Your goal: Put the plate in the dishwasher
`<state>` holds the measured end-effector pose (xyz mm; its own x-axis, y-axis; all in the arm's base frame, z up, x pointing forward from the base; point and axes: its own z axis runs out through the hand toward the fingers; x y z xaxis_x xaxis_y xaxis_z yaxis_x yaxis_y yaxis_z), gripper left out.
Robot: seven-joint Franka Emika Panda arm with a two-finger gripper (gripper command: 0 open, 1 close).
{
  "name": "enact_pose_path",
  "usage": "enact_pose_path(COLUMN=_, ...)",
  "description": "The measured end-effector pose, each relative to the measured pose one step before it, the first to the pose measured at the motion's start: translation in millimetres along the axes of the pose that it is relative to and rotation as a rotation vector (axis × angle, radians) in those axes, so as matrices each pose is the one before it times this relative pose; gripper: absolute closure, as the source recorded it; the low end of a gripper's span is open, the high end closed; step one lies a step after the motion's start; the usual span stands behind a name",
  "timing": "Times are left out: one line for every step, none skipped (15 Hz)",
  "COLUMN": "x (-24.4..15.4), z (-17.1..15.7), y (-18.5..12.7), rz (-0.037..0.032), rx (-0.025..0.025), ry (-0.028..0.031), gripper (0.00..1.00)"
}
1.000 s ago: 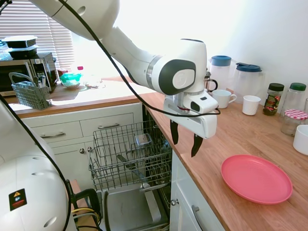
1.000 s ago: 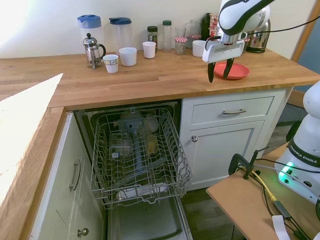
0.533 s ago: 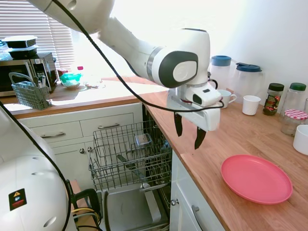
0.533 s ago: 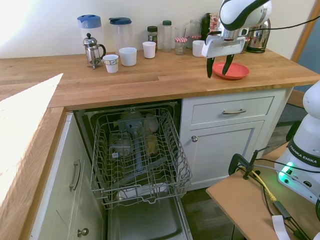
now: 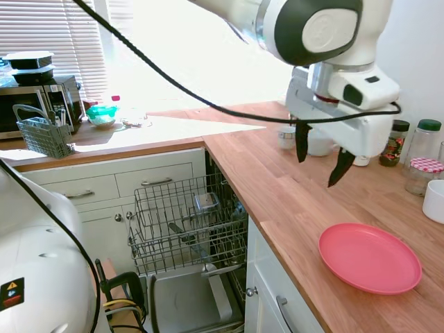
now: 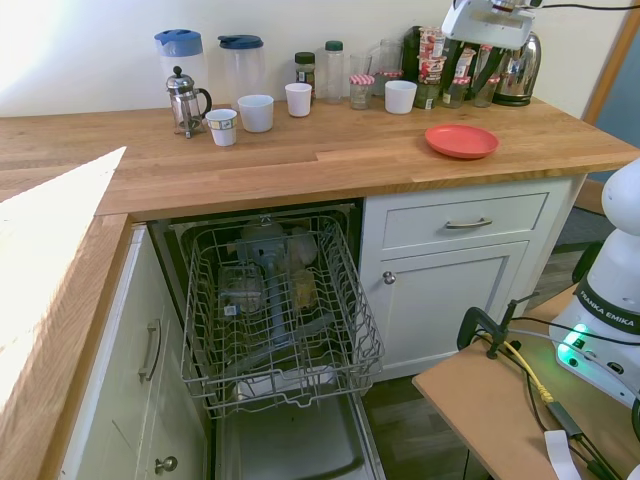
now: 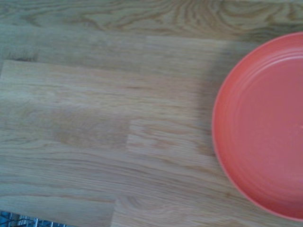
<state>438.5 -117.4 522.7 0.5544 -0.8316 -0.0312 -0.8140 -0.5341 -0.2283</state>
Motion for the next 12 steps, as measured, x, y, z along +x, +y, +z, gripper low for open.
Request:
enact_pose_path(x=14.20, z=-6.32, y=6.71, rz=0.02065, rx=0.01371, ry=-0.00774, gripper=0.00)
enact_pose_path(x=15.58, z=-5.62, y=6.44, rz=0.02369, rx=0.01298, ry=-0.00566, gripper=0.00)
enact_pose_path(x=18.31, z=-6.62, y=8.29, rz=0.02430, rx=0.01093, ry=-0.00526, gripper=0.00)
enact_pose_path(x=16.93, z=-4.08, y=8.57, rz=0.01545, rx=0.00567, ry=-0.00689, gripper=0.00)
enact_pose_path(x=15.77, z=-1.94, y=8.61, rz=0.01270, rx=0.00221, ry=-0.00520, gripper=0.00)
enact_pose_path(x=14.43, z=0.63, y=8.12, rz=0.00713, rx=0.00030, ry=-0.00351, gripper=0.00)
enact_pose_path(x=12.51, z=2.99, y=7.74, rz=-0.00111, rx=-0.00183, ry=-0.00430, gripper=0.00)
enact_pose_path(x=11.15, z=5.72, y=7.24, rz=-0.00379, rx=0.00119, ry=-0.01134, gripper=0.00)
enact_pose_path(x=11.13, z=6.90, y=6.97, rz=-0.00079, rx=-0.00031, ry=-0.01213, gripper=0.00)
enact_pose_path(x=11.28, z=7.38, y=5.91, rz=0.00174, rx=0.00046, ry=-0.01280, gripper=0.00)
enact_pose_path(x=12.07, z=7.42, y=6.06, rz=-0.00013, rx=0.00373, ry=-0.01252, gripper=0.00)
enact_pose_path(x=11.49, z=6.56, y=5.03, rz=-0.00196, rx=0.00468, ry=-0.01387, gripper=0.00)
